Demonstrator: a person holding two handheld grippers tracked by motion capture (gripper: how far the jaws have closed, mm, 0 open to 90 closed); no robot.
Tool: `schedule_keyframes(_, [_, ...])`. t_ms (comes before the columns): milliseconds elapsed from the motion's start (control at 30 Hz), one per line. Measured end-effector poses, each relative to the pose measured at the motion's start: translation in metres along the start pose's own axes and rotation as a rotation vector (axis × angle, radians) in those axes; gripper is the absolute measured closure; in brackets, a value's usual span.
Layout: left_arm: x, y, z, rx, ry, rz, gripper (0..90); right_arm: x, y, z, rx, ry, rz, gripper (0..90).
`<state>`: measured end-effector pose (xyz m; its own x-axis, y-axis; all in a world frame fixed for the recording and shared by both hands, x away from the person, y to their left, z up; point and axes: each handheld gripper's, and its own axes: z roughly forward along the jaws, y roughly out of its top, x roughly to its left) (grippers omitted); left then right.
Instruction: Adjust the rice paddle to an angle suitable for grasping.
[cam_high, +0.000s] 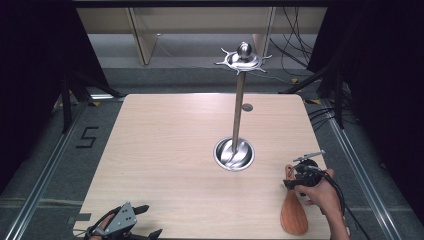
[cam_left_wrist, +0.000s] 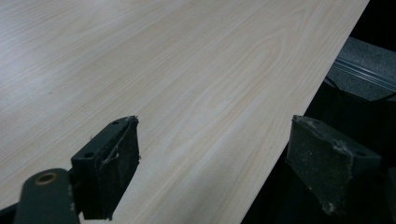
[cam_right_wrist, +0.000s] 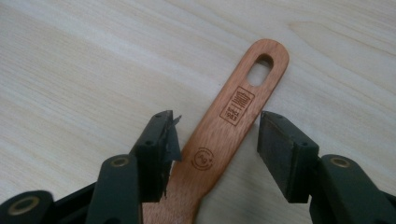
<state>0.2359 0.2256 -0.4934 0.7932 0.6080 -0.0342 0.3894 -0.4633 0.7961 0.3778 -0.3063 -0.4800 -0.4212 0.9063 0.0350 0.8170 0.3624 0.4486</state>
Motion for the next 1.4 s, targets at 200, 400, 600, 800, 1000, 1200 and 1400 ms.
schedule_keyframes(200, [0.0,0.0,0.0,0.001,-0.001,0.0,16.3,0.006,0.004,0.0,0.055,-0.031,0.012,51.5])
schedule_keyframes(400, [-0.002,-0.001,0.001,-0.013,-0.003,-0.019,16.3,0.005,0.007,0.003,0.075,-0.003,0.02,52.8])
schedule_keyframes(600, [-0.002,0.0,0.001,-0.013,-0.003,-0.017,16.3,0.006,0.014,0.004,0.142,0.005,0.022,56.0])
schedule_keyframes(800, [0.0,0.0,0.0,0.001,-0.001,0.001,16.3,0.007,0.024,0.005,0.214,-0.008,-0.01,62.5])
schedule_keyframes(1000, [0.0,0.0,0.0,0.002,-0.003,0.003,16.3,0.004,0.03,0.007,0.265,-0.016,-0.061,65.9])
schedule_keyframes(1200, [0.0,0.0,0.0,0.002,-0.002,0.005,16.3,0.004,0.032,0.008,0.268,-0.008,-0.093,65.8])
schedule_keyframes(1400, [-0.001,0.0,0.0,-0.024,-0.005,-0.016,16.3,0.004,0.038,0.011,0.299,0.006,-0.127,65.9])
